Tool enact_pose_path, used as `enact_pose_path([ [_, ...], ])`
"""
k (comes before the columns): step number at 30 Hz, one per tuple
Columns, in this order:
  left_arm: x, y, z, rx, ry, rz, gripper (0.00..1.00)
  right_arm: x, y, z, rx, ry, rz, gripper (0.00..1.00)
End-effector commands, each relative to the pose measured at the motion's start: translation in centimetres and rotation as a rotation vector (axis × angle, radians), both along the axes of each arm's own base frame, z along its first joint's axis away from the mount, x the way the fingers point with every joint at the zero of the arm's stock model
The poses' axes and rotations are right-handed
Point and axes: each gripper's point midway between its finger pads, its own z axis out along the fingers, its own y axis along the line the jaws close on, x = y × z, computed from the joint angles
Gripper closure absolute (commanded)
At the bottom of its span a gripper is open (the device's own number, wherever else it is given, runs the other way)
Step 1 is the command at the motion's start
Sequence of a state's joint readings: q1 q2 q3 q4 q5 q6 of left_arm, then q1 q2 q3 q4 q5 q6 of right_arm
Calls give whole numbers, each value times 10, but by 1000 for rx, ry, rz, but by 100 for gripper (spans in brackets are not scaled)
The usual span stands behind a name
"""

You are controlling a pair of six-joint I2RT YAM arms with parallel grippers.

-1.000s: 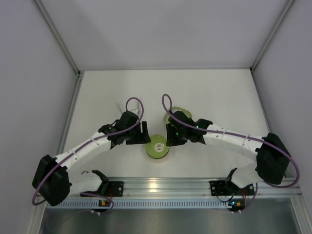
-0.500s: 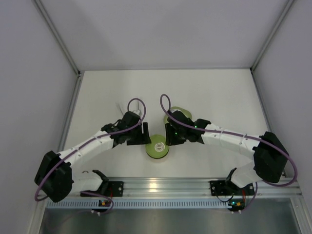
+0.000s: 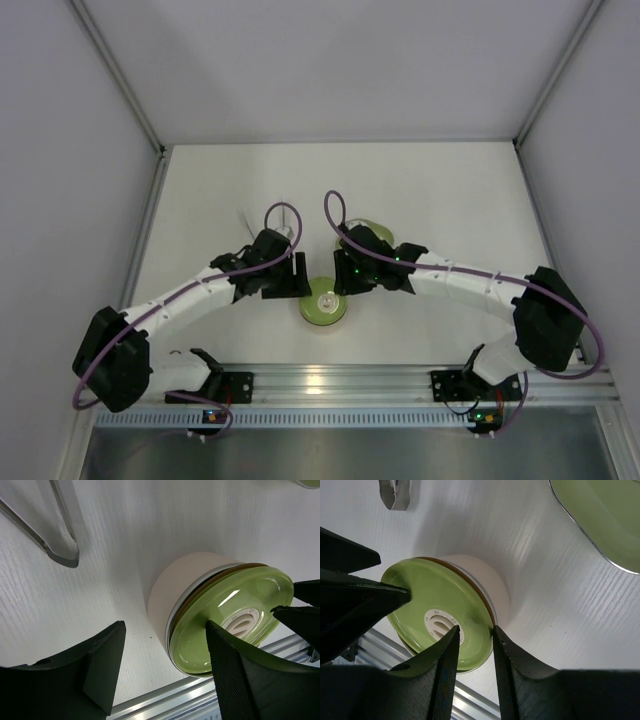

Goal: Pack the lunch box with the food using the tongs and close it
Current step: Close the box lid on the packing box.

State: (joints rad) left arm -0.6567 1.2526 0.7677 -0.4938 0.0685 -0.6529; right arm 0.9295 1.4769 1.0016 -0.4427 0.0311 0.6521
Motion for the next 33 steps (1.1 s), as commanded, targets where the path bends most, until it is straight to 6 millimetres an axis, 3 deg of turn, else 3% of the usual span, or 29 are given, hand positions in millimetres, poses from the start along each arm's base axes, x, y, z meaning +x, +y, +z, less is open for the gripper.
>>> enact_pose_path([
  [1, 3, 2, 1, 35, -11, -14, 30, 6, 22, 27, 69, -66, 39, 68],
  [16, -2, 2, -10, 53, 29, -35, 31, 1, 22, 9, 40, -22, 56, 80],
  [33, -1, 0, -1, 40, 15, -49, 31, -18, 21, 25, 25, 88, 144, 92],
])
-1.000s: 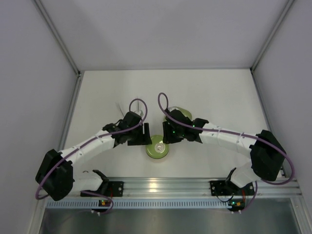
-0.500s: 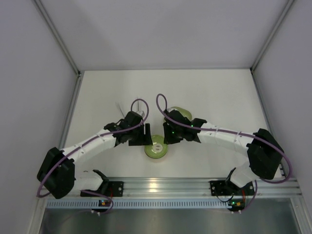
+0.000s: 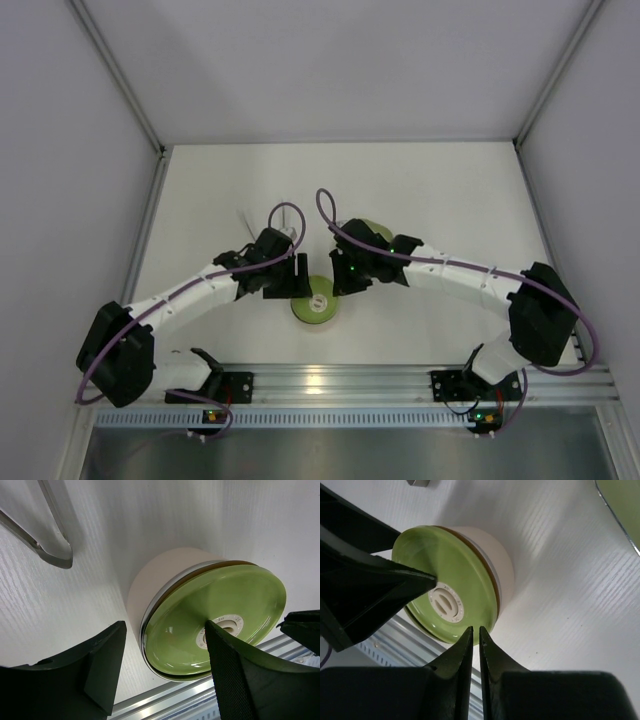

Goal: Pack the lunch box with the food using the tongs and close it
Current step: Close the box lid on the packing box.

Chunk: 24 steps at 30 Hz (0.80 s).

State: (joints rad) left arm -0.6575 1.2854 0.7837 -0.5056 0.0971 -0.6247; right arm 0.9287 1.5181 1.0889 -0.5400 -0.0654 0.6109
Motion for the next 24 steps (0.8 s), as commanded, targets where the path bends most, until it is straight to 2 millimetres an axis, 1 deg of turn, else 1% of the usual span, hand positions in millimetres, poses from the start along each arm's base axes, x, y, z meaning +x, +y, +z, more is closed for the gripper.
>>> enact_pose_path([
  [1, 2, 3, 4, 30, -13, -10, 31, -7, 13, 18, 38, 22, 60, 92],
  [5, 3, 3, 7, 27, -23, -13, 31, -13, 15, 15, 50, 66, 84, 94],
  [7, 4, 3, 8, 27, -23, -13, 31, -15, 13, 9, 33, 82, 89, 94],
  [10, 4, 1, 10, 19, -28, -16, 31, -11, 7, 4, -1, 67, 71, 94],
  [11, 4, 1, 11, 18, -30, -17, 31, -7, 4, 3, -16, 43, 54, 90],
  [14, 4, 2, 11, 21, -34, -16, 31, 0, 3, 12, -4, -9, 38, 77],
  [19, 4, 3, 11, 23, -33, -18, 31, 6, 7, 28, 40, -61, 46, 71],
  [24, 3, 4, 9, 29, -31, -14, 31, 14, 5, 31, 27, -105, 31, 68],
])
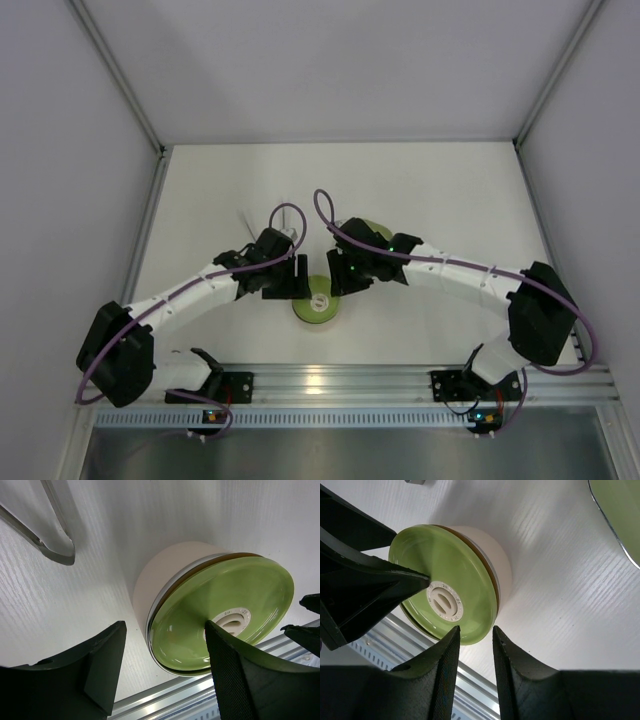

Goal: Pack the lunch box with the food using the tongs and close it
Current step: Close the box lid on the packing box.

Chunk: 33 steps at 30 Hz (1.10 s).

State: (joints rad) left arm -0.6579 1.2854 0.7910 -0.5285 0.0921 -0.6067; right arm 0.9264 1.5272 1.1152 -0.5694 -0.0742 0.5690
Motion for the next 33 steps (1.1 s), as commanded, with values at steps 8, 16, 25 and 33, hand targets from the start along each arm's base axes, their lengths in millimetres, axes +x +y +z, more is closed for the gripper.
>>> enact_pose_path([
  [8, 4, 2, 11, 9, -32, 3, 31, 28, 16, 19, 63, -148, -6, 67],
  [16, 3, 3, 12, 11, -32, 6, 31, 38, 32, 17, 137, -181, 2, 66],
  [25, 3, 3, 12, 13, -29, 10, 31, 46, 30, 5, 121, -178, -6, 66],
  [33, 3, 4, 11, 17, -27, 9, 31, 45, 30, -5, 116, -156, -2, 66],
])
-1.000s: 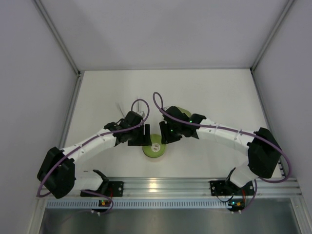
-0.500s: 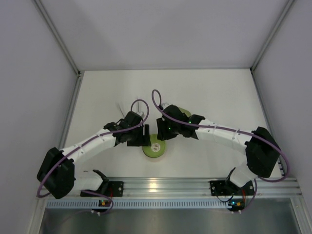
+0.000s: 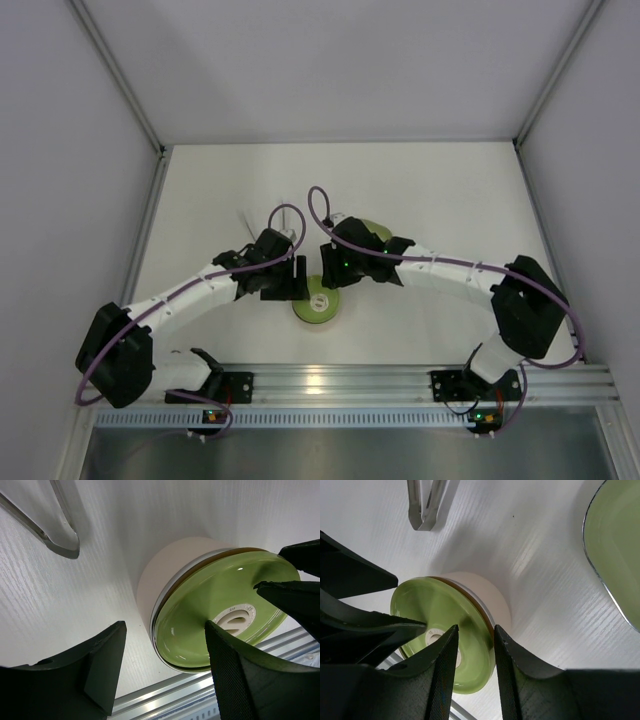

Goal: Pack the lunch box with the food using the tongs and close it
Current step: Close the box lid on the packing box.

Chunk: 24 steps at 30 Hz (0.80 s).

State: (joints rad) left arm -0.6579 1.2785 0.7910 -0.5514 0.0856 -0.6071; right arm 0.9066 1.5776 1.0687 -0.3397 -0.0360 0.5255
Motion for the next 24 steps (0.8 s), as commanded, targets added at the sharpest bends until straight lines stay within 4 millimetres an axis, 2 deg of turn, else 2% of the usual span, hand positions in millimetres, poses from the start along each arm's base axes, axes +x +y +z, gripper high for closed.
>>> enact_pose_path([
  [1, 7, 0, 12, 2, -38, 5, 31, 8, 9, 1, 41, -22, 10, 66],
  [5, 7, -1, 12, 1, -38, 6, 31, 8, 9, 0, 44, -16, 8, 70],
  [12, 7, 0, 13, 1, -39, 5, 31, 6, 9, -1, 56, 17, 7, 90],
  [24, 7, -3, 14, -6, -37, -1, 31, -5, -2, -10, -5, 76, 37, 94],
])
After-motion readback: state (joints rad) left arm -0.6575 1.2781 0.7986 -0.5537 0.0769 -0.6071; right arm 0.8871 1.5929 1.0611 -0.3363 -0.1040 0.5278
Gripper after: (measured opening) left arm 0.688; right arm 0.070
